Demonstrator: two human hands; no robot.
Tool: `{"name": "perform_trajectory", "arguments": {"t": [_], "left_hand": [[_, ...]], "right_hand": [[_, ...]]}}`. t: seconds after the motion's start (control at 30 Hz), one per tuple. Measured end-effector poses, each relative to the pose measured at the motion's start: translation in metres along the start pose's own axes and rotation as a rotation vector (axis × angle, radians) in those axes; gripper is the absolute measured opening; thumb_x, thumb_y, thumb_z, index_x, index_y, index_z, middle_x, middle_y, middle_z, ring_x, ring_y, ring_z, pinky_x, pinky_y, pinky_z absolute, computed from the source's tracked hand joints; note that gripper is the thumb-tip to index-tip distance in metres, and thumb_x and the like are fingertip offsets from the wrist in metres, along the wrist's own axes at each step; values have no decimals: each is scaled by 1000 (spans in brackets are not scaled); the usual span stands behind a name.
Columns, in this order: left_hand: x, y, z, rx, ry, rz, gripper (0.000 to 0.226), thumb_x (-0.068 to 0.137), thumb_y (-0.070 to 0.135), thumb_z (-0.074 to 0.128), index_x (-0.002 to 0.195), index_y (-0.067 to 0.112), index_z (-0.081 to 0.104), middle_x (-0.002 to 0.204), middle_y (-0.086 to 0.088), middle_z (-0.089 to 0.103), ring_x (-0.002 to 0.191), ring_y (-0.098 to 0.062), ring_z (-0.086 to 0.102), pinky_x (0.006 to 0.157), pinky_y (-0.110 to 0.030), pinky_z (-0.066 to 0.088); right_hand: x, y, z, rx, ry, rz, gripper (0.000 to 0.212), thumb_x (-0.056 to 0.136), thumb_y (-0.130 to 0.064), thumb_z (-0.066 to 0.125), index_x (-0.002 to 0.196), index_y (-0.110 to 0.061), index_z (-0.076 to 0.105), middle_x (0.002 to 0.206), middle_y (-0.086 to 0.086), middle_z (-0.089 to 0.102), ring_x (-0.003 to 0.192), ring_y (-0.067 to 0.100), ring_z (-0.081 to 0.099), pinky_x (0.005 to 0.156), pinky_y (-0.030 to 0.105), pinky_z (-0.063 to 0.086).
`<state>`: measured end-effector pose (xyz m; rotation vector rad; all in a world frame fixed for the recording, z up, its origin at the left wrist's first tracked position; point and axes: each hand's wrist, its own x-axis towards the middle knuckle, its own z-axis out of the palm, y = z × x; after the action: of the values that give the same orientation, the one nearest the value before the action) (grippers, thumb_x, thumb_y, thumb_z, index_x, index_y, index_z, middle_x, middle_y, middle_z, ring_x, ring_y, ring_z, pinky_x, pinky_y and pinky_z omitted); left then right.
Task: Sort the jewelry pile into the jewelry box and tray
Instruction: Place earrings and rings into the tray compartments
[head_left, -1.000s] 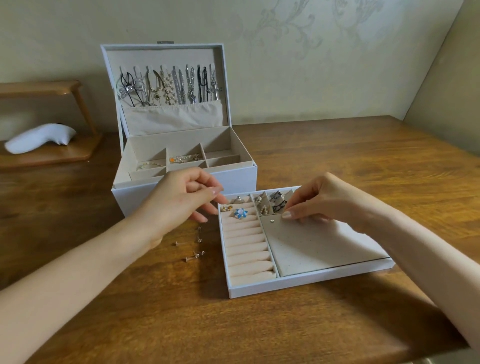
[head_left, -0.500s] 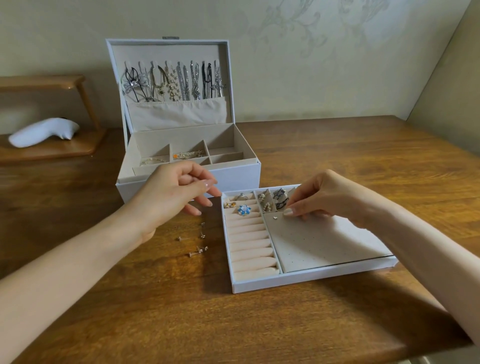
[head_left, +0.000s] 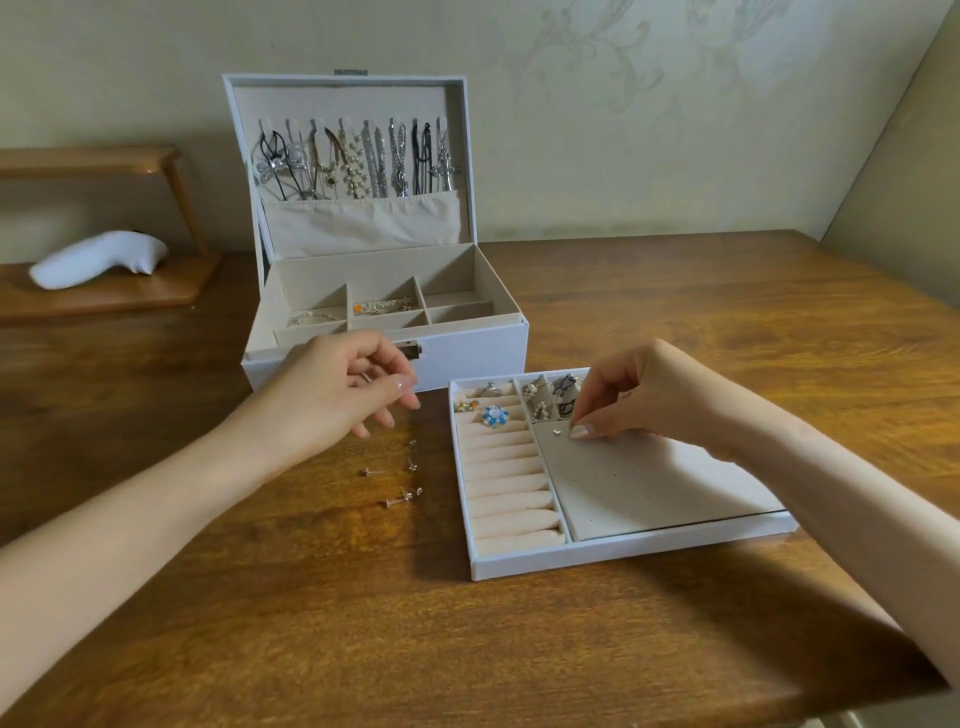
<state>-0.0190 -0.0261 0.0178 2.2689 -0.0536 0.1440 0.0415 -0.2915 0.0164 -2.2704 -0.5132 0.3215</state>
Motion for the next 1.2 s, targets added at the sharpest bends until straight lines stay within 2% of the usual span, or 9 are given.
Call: {"name": "perform_trajectory", "arguments": {"t": [0.2, 0.33, 0.47, 0.57, 0.67, 0.83, 1.0, 1.07, 1.2], "left_hand": [[-11, -15, 7, 427, -71, 81, 9, 84, 29, 66, 85, 35, 61, 76, 14, 62, 61, -1, 54, 58, -15, 40], [-6, -22, 13, 452, -104, 118, 11, 83, 33, 68, 90, 35, 60, 86, 16, 58, 65, 0, 52, 59, -14, 40], [-1, -26, 17, 411, -117, 102, 9, 82, 30, 69, 85, 31, 61, 86, 15, 58, 65, -2, 52, 62, -20, 45], [0, -26, 22, 400, -123, 114, 12, 83, 28, 68, 79, 32, 58, 87, 14, 57, 68, -5, 52, 64, -22, 45], [0, -26, 23, 415, -116, 106, 12, 84, 29, 66, 80, 32, 55, 86, 14, 56, 69, -5, 53, 61, -19, 42], [-2, -4, 13, 242, 8, 181, 11, 82, 22, 68, 80, 27, 58, 75, 12, 60, 67, 3, 56, 58, -11, 43], [0, 41, 26, -246, -170, 185, 14, 73, 7, 73, 79, 9, 61, 72, -2, 66, 64, -11, 62, 56, -18, 52], [2, 51, 36, -435, -218, 129, 22, 65, 8, 74, 81, 7, 60, 69, -7, 65, 60, -12, 62, 55, -19, 51], [4, 57, 44, -542, -232, 58, 33, 58, 12, 74, 87, 7, 58, 60, -3, 64, 55, -12, 63, 52, -18, 50]], "right_hand": [[-7, 12, 6, -265, 173, -264, 15, 72, -13, 81, 70, -27, 74, 69, -10, 67, 59, 0, 53, 56, 13, 38], [-21, 23, 9, -475, 245, -581, 18, 83, -14, 65, 88, -24, 78, 80, -12, 61, 61, 8, 51, 58, 20, 41], [-25, 28, 12, -593, 273, -652, 28, 81, -11, 54, 94, -22, 78, 84, -5, 62, 58, 15, 56, 52, 19, 39], [-24, 30, 10, -571, 276, -653, 34, 86, -18, 46, 99, -24, 76, 84, -6, 61, 59, 14, 56, 53, 17, 37], [-27, 27, 0, -263, 373, -602, 27, 89, -10, 55, 106, -22, 72, 79, -9, 63, 60, 9, 55, 54, 14, 40], [-30, 20, -15, 206, 561, -425, 33, 88, 3, 59, 89, -26, 74, 64, -5, 65, 52, 5, 46, 50, 19, 34], [-28, -4, 0, 163, 275, -494, 26, 80, -3, 72, 90, -27, 73, 82, 0, 71, 59, 21, 51, 54, 26, 42], [-27, -10, 9, 85, 192, -532, 23, 77, -8, 75, 91, -26, 72, 87, -3, 71, 59, 11, 52, 57, 25, 44], [-27, -13, 17, 163, 233, -541, 13, 72, -25, 73, 83, -30, 70, 82, -8, 72, 60, 12, 56, 56, 27, 46]]}}
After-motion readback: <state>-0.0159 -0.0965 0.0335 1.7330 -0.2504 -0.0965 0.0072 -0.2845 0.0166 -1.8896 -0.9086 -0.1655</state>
